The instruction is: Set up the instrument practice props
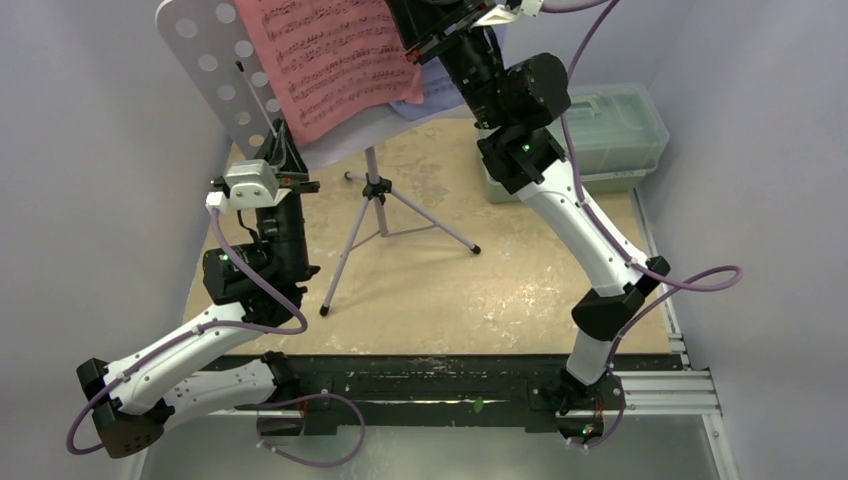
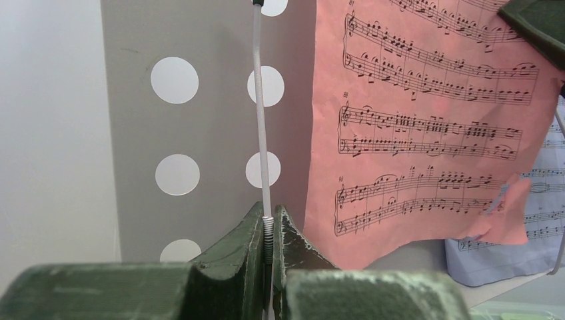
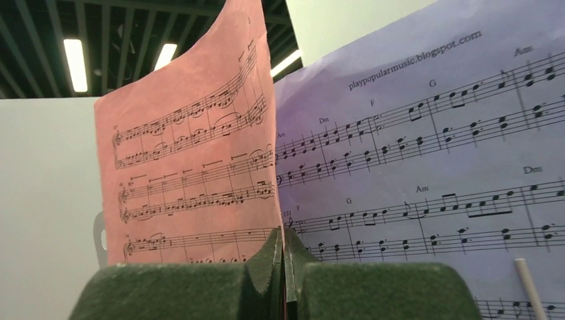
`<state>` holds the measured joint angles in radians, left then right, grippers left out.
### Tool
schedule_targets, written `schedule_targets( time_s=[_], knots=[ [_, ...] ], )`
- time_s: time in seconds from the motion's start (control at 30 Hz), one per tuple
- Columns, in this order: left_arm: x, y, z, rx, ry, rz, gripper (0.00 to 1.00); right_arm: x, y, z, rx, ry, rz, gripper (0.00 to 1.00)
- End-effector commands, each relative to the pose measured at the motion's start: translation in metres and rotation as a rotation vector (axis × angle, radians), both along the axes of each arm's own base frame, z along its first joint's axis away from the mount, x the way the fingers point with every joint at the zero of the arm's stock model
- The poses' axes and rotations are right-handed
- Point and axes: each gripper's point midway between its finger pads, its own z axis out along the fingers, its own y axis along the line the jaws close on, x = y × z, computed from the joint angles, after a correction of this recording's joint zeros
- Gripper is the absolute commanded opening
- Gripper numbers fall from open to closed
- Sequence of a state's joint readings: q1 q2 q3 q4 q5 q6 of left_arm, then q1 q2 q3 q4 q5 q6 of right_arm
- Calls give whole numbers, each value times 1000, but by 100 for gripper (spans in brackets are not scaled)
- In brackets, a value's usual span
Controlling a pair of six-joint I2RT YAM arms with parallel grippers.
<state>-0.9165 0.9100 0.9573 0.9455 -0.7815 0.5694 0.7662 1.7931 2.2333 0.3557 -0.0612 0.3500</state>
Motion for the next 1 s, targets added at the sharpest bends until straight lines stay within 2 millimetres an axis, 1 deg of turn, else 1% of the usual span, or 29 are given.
schedule_targets(
  time_s=[0.0, 0.07, 0.17, 0.3, 0.33, 0.43, 0.57, 0.77, 0.83, 0.9, 0.97],
  knots=[
    [-4, 2, 6, -1, -19, -7, 0, -23, -31, 27, 36, -48, -97, 0],
    [-4, 2, 5, -1, -18, -6, 0, -26, -36, 28, 32, -44, -140, 0],
    [-4, 2, 5, -3, -16, -6, 0, -31, -37, 28, 26, -26, -186, 0],
    [-4, 3, 6, -8, -15, -9, 0, -38, -23, 23, -2, 3, -245, 0],
    [-4, 2, 5, -8, -14, -10, 0, -43, -18, 23, -5, 2, -244, 0],
    [-4, 3, 5, -11, -12, -10, 0, -49, -6, 22, -19, -3, -243, 0],
    [-5, 3, 6, -12, -11, -16, 0, -53, 11, 19, -37, -22, -193, 0],
    [-5, 4, 7, -24, -10, -24, 0, -59, 32, 15, -45, -35, -98, 0],
    [-6, 4, 8, -28, -11, -28, 0, -61, 34, 16, -42, -32, -78, 0],
    [-6, 4, 8, -29, -10, -31, 0, -69, 33, 21, -25, -47, -42, 0],
    [-6, 3, 8, -27, -7, -32, 0, -72, 32, 21, -13, -48, -17, 0]
  ],
)
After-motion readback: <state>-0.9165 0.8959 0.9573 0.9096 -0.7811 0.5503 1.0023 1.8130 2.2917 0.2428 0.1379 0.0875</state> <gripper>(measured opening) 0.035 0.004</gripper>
